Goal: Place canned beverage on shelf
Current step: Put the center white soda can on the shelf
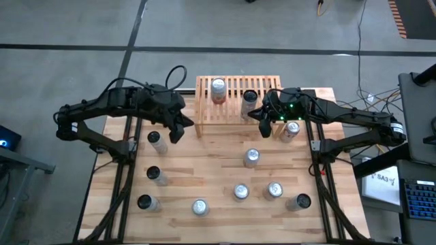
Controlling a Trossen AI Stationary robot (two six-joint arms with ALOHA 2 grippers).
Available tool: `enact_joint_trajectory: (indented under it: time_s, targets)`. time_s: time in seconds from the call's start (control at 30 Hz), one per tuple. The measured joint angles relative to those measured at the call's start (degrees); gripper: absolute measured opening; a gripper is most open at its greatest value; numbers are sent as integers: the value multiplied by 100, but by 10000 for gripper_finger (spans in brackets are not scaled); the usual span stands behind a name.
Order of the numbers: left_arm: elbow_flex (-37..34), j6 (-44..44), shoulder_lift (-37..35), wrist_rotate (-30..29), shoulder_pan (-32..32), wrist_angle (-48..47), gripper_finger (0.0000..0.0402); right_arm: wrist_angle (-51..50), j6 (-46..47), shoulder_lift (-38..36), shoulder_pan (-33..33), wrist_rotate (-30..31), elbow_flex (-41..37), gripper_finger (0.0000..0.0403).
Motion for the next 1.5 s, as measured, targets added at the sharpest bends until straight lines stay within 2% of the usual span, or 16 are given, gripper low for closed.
enact_joint_trajectory:
  time_s: [0.27,0.63,0.73,1.03,1.33,1.5]
  targets:
    - [-1,6,0,-280,0,88,0,-2,0,-2,0,-2,0,9]
    - [-2,496,13,-321,1,1303,0,-2,153,-2,0,-17,0,9]
    - [-2,586,13,-501,0,1508,0,2,106,-2,0,-9,0,9]
    - [-2,893,13,-621,2,1626,0,46,-155,-2,-2,297,0,9]
    - [-2,931,138,-719,2,1751,0,42,-349,-2,-2,306,0,9]
    - [-2,932,238,-717,2,1805,0,37,-153,-2,-2,299,0,9]
